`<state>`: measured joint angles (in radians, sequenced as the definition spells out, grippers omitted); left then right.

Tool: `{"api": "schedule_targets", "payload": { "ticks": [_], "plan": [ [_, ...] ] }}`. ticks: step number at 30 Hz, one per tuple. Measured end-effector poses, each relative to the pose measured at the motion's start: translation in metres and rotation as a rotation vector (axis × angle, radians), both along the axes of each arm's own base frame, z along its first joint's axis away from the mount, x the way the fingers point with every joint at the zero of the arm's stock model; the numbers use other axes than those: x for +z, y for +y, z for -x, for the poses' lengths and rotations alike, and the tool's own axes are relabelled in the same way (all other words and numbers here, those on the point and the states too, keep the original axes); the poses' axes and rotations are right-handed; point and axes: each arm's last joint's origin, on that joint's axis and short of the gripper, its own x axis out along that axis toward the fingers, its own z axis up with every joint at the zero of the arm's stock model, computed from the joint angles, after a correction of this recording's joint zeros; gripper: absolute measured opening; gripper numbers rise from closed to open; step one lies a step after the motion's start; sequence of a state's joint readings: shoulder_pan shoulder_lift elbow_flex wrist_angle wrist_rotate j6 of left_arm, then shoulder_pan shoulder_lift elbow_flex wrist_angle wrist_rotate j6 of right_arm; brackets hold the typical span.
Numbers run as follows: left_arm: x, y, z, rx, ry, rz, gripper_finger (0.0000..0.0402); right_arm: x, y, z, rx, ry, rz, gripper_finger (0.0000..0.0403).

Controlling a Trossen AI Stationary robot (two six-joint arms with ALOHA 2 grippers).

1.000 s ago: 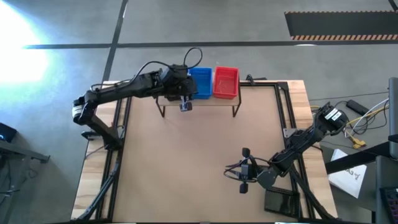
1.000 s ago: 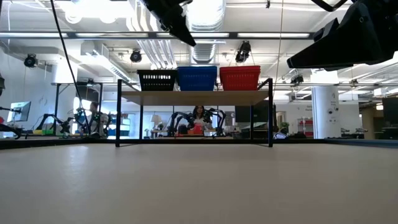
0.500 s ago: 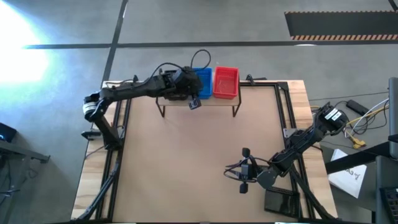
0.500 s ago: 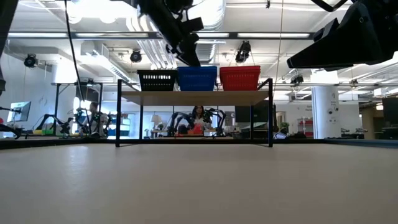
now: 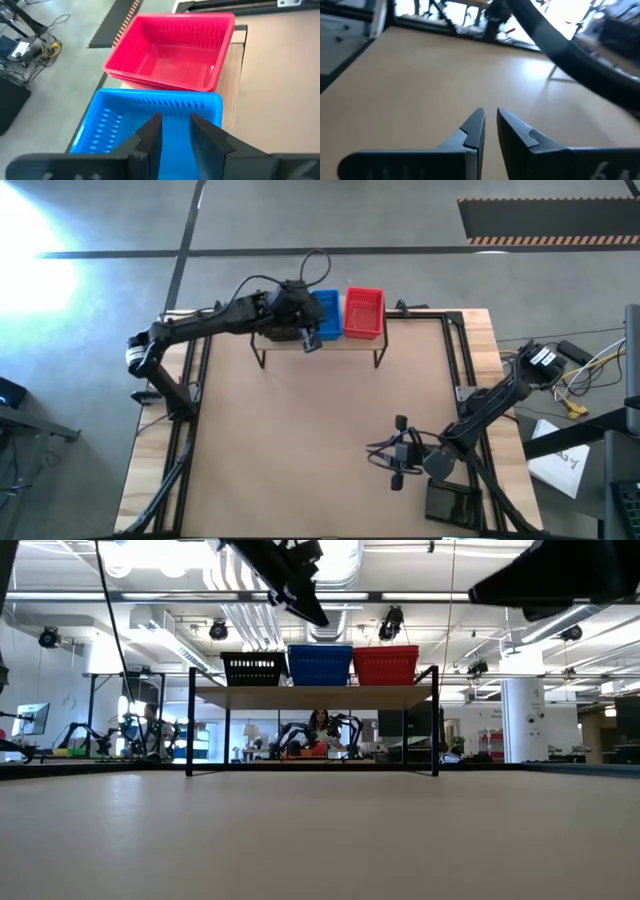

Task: Stack baskets on shelf by color
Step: Stack the black bin on the black bins on the shelf

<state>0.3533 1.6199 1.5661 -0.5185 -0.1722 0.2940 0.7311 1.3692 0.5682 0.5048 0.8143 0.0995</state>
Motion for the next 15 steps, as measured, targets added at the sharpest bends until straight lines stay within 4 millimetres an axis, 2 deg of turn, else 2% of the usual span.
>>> {"api": "schedule_targets", "payload": {
  "ticks": [3, 7, 11, 13, 15],
  "plan": [
    [0.009, -0.012, 0.012, -0.019, 0.001, -0.001, 0.0079, 0.007, 0.002, 0.007, -0.046, -0.032, 0.038, 0.0043],
    [0.01, -0.043, 0.027, -0.097, 0.055, 0.017, 0.0079, 0.015, 0.015, 0.025, -0.056, -0.059, 0.055, 0.0043],
    [-0.008, -0.08, 0.035, -0.208, 0.102, 0.026, 0.0079, 0.03, 0.037, 0.041, -0.098, -0.04, 0.04, 0.0036],
    [-0.022, -0.1, 0.037, -0.27, 0.105, 0.025, 0.0079, 0.039, 0.047, 0.044, -0.092, 0.022, -0.031, 0.0023],
    [-0.041, -0.118, 0.04, -0.319, 0.109, 0.04, 0.0079, 0.044, 0.055, 0.043, -0.092, 0.156, -0.159, 0.0013]
  ]
}}
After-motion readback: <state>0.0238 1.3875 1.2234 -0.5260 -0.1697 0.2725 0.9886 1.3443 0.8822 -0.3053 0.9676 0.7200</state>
